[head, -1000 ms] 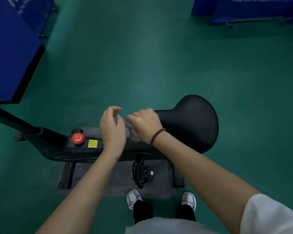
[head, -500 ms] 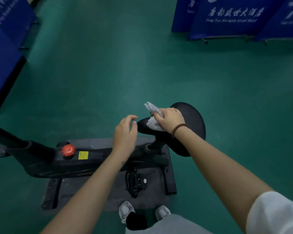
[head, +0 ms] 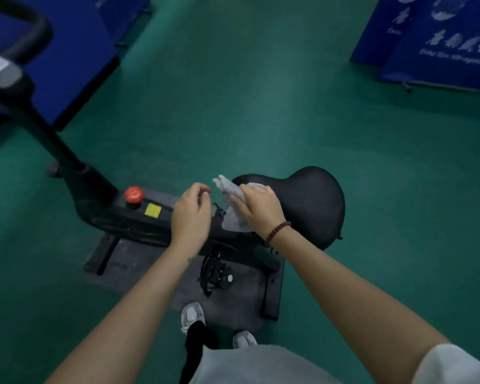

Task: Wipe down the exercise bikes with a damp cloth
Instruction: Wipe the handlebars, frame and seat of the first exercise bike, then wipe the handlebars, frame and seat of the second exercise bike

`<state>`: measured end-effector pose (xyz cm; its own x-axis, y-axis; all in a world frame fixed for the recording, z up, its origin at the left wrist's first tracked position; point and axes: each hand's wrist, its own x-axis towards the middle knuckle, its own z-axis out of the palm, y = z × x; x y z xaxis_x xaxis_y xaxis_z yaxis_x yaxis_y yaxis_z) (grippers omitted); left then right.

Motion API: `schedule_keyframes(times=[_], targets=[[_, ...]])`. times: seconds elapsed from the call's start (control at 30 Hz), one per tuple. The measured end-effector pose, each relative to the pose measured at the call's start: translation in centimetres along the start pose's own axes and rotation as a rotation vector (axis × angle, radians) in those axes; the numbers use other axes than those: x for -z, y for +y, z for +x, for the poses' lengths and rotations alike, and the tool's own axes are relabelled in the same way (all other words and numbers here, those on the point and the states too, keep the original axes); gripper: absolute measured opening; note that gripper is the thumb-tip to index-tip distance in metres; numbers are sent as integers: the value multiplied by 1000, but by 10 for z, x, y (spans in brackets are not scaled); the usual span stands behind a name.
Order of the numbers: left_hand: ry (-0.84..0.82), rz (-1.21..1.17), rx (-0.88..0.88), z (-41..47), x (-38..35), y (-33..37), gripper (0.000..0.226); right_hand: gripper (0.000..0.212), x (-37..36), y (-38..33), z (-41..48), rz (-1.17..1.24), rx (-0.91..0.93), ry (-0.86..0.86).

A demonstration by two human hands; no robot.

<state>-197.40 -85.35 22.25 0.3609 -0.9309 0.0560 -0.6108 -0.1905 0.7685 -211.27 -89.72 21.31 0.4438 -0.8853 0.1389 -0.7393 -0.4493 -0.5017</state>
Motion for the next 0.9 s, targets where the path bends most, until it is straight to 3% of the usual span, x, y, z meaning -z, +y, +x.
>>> schedule_keyframes(times=[0.23, 0.6, 0.9], targets=[[143, 106, 152, -69, 47, -32, 14, 26, -17, -57, -4, 165, 99, -86], [537, 313, 510, -210, 168, -79, 16, 26, -75, -226, -58, 377, 572, -372], [800, 357, 811, -380, 227, -99, 17, 26, -106, -351, -176, 327, 947, -595]])
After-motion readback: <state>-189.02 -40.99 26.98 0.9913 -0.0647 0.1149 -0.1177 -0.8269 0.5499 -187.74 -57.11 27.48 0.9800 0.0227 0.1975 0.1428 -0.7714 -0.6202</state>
